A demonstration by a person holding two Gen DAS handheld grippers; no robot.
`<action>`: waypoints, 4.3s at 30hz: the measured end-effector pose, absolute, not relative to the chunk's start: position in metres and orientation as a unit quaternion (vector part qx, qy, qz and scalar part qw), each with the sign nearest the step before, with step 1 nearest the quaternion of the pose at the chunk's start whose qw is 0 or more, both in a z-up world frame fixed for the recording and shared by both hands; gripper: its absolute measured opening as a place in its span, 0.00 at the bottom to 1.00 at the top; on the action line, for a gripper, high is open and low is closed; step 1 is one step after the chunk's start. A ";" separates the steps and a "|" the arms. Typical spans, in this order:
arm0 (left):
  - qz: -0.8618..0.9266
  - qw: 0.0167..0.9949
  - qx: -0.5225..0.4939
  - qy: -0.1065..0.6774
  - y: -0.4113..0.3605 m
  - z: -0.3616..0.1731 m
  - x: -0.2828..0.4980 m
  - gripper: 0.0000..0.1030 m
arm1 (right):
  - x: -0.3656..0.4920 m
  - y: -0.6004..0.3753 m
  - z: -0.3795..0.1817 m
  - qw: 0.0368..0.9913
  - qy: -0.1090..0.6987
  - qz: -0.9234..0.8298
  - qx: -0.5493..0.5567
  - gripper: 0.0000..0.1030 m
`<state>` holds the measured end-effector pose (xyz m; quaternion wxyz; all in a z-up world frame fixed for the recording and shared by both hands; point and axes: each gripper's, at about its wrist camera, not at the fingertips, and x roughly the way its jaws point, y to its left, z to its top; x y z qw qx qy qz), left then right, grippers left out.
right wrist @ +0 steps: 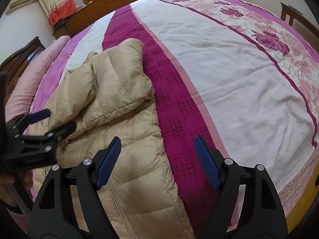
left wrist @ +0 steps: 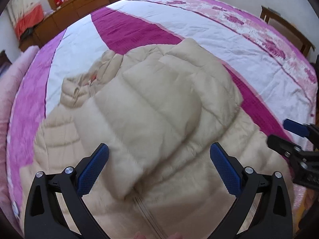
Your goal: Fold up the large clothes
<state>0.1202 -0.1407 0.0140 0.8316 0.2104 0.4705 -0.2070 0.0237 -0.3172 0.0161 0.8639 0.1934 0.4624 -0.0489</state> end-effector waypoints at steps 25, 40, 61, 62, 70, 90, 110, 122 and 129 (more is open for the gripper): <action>-0.128 0.839 0.265 0.458 -0.155 -0.029 0.137 0.83 | 0.017 -0.332 0.000 0.858 0.461 -0.045 0.224 0.74; -0.156 0.884 0.163 0.409 -0.113 0.044 0.123 0.09 | 0.017 -0.320 0.005 0.861 0.458 -0.033 0.219 0.74; -0.062 0.889 -0.012 0.454 0.041 0.017 0.135 0.10 | 0.039 -0.269 0.008 0.866 0.471 0.008 0.168 0.74; -0.061 0.887 -0.017 0.457 0.045 0.015 0.135 0.12 | 0.040 -0.268 0.007 0.866 0.471 0.009 0.167 0.74; -0.024 0.900 -0.003 0.435 0.068 0.019 0.123 0.66 | 0.056 -0.268 0.008 0.869 0.473 0.011 0.145 0.74; 0.019 0.885 0.030 0.464 0.092 -0.022 0.175 0.72 | 0.136 -0.268 -0.019 0.874 0.474 -0.037 0.100 0.74; -0.026 0.886 -0.010 0.463 0.109 0.024 0.093 0.84 | 0.038 -0.243 0.027 0.888 0.449 0.028 0.095 0.78; 0.048 0.865 -0.091 0.492 0.200 0.004 0.060 0.84 | 0.007 -0.225 0.017 0.872 0.479 0.032 0.091 0.78; 0.118 0.856 -0.119 0.489 0.252 -0.009 0.049 0.84 | 0.002 -0.209 0.019 0.869 0.486 0.045 0.083 0.78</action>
